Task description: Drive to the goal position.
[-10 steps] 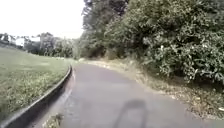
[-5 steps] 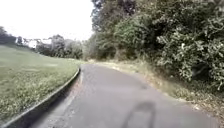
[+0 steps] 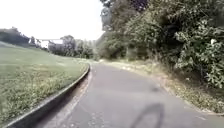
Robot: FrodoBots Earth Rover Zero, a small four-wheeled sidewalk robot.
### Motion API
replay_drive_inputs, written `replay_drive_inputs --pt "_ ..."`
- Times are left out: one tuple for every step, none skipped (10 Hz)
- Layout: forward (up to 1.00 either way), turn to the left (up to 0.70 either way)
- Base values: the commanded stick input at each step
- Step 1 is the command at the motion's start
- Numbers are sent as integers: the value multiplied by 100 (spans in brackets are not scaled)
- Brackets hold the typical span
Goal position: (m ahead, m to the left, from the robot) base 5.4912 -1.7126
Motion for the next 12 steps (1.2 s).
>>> replay_drive_inputs --pt "70 1" --pt "70 1" --pt "70 0" --pt "70 0" --pt "70 0" --pt "70 0" --pt "70 0" --pt "70 -2" --pt "70 -3" --pt "70 -6" --pt "70 -10" --pt "70 -11"
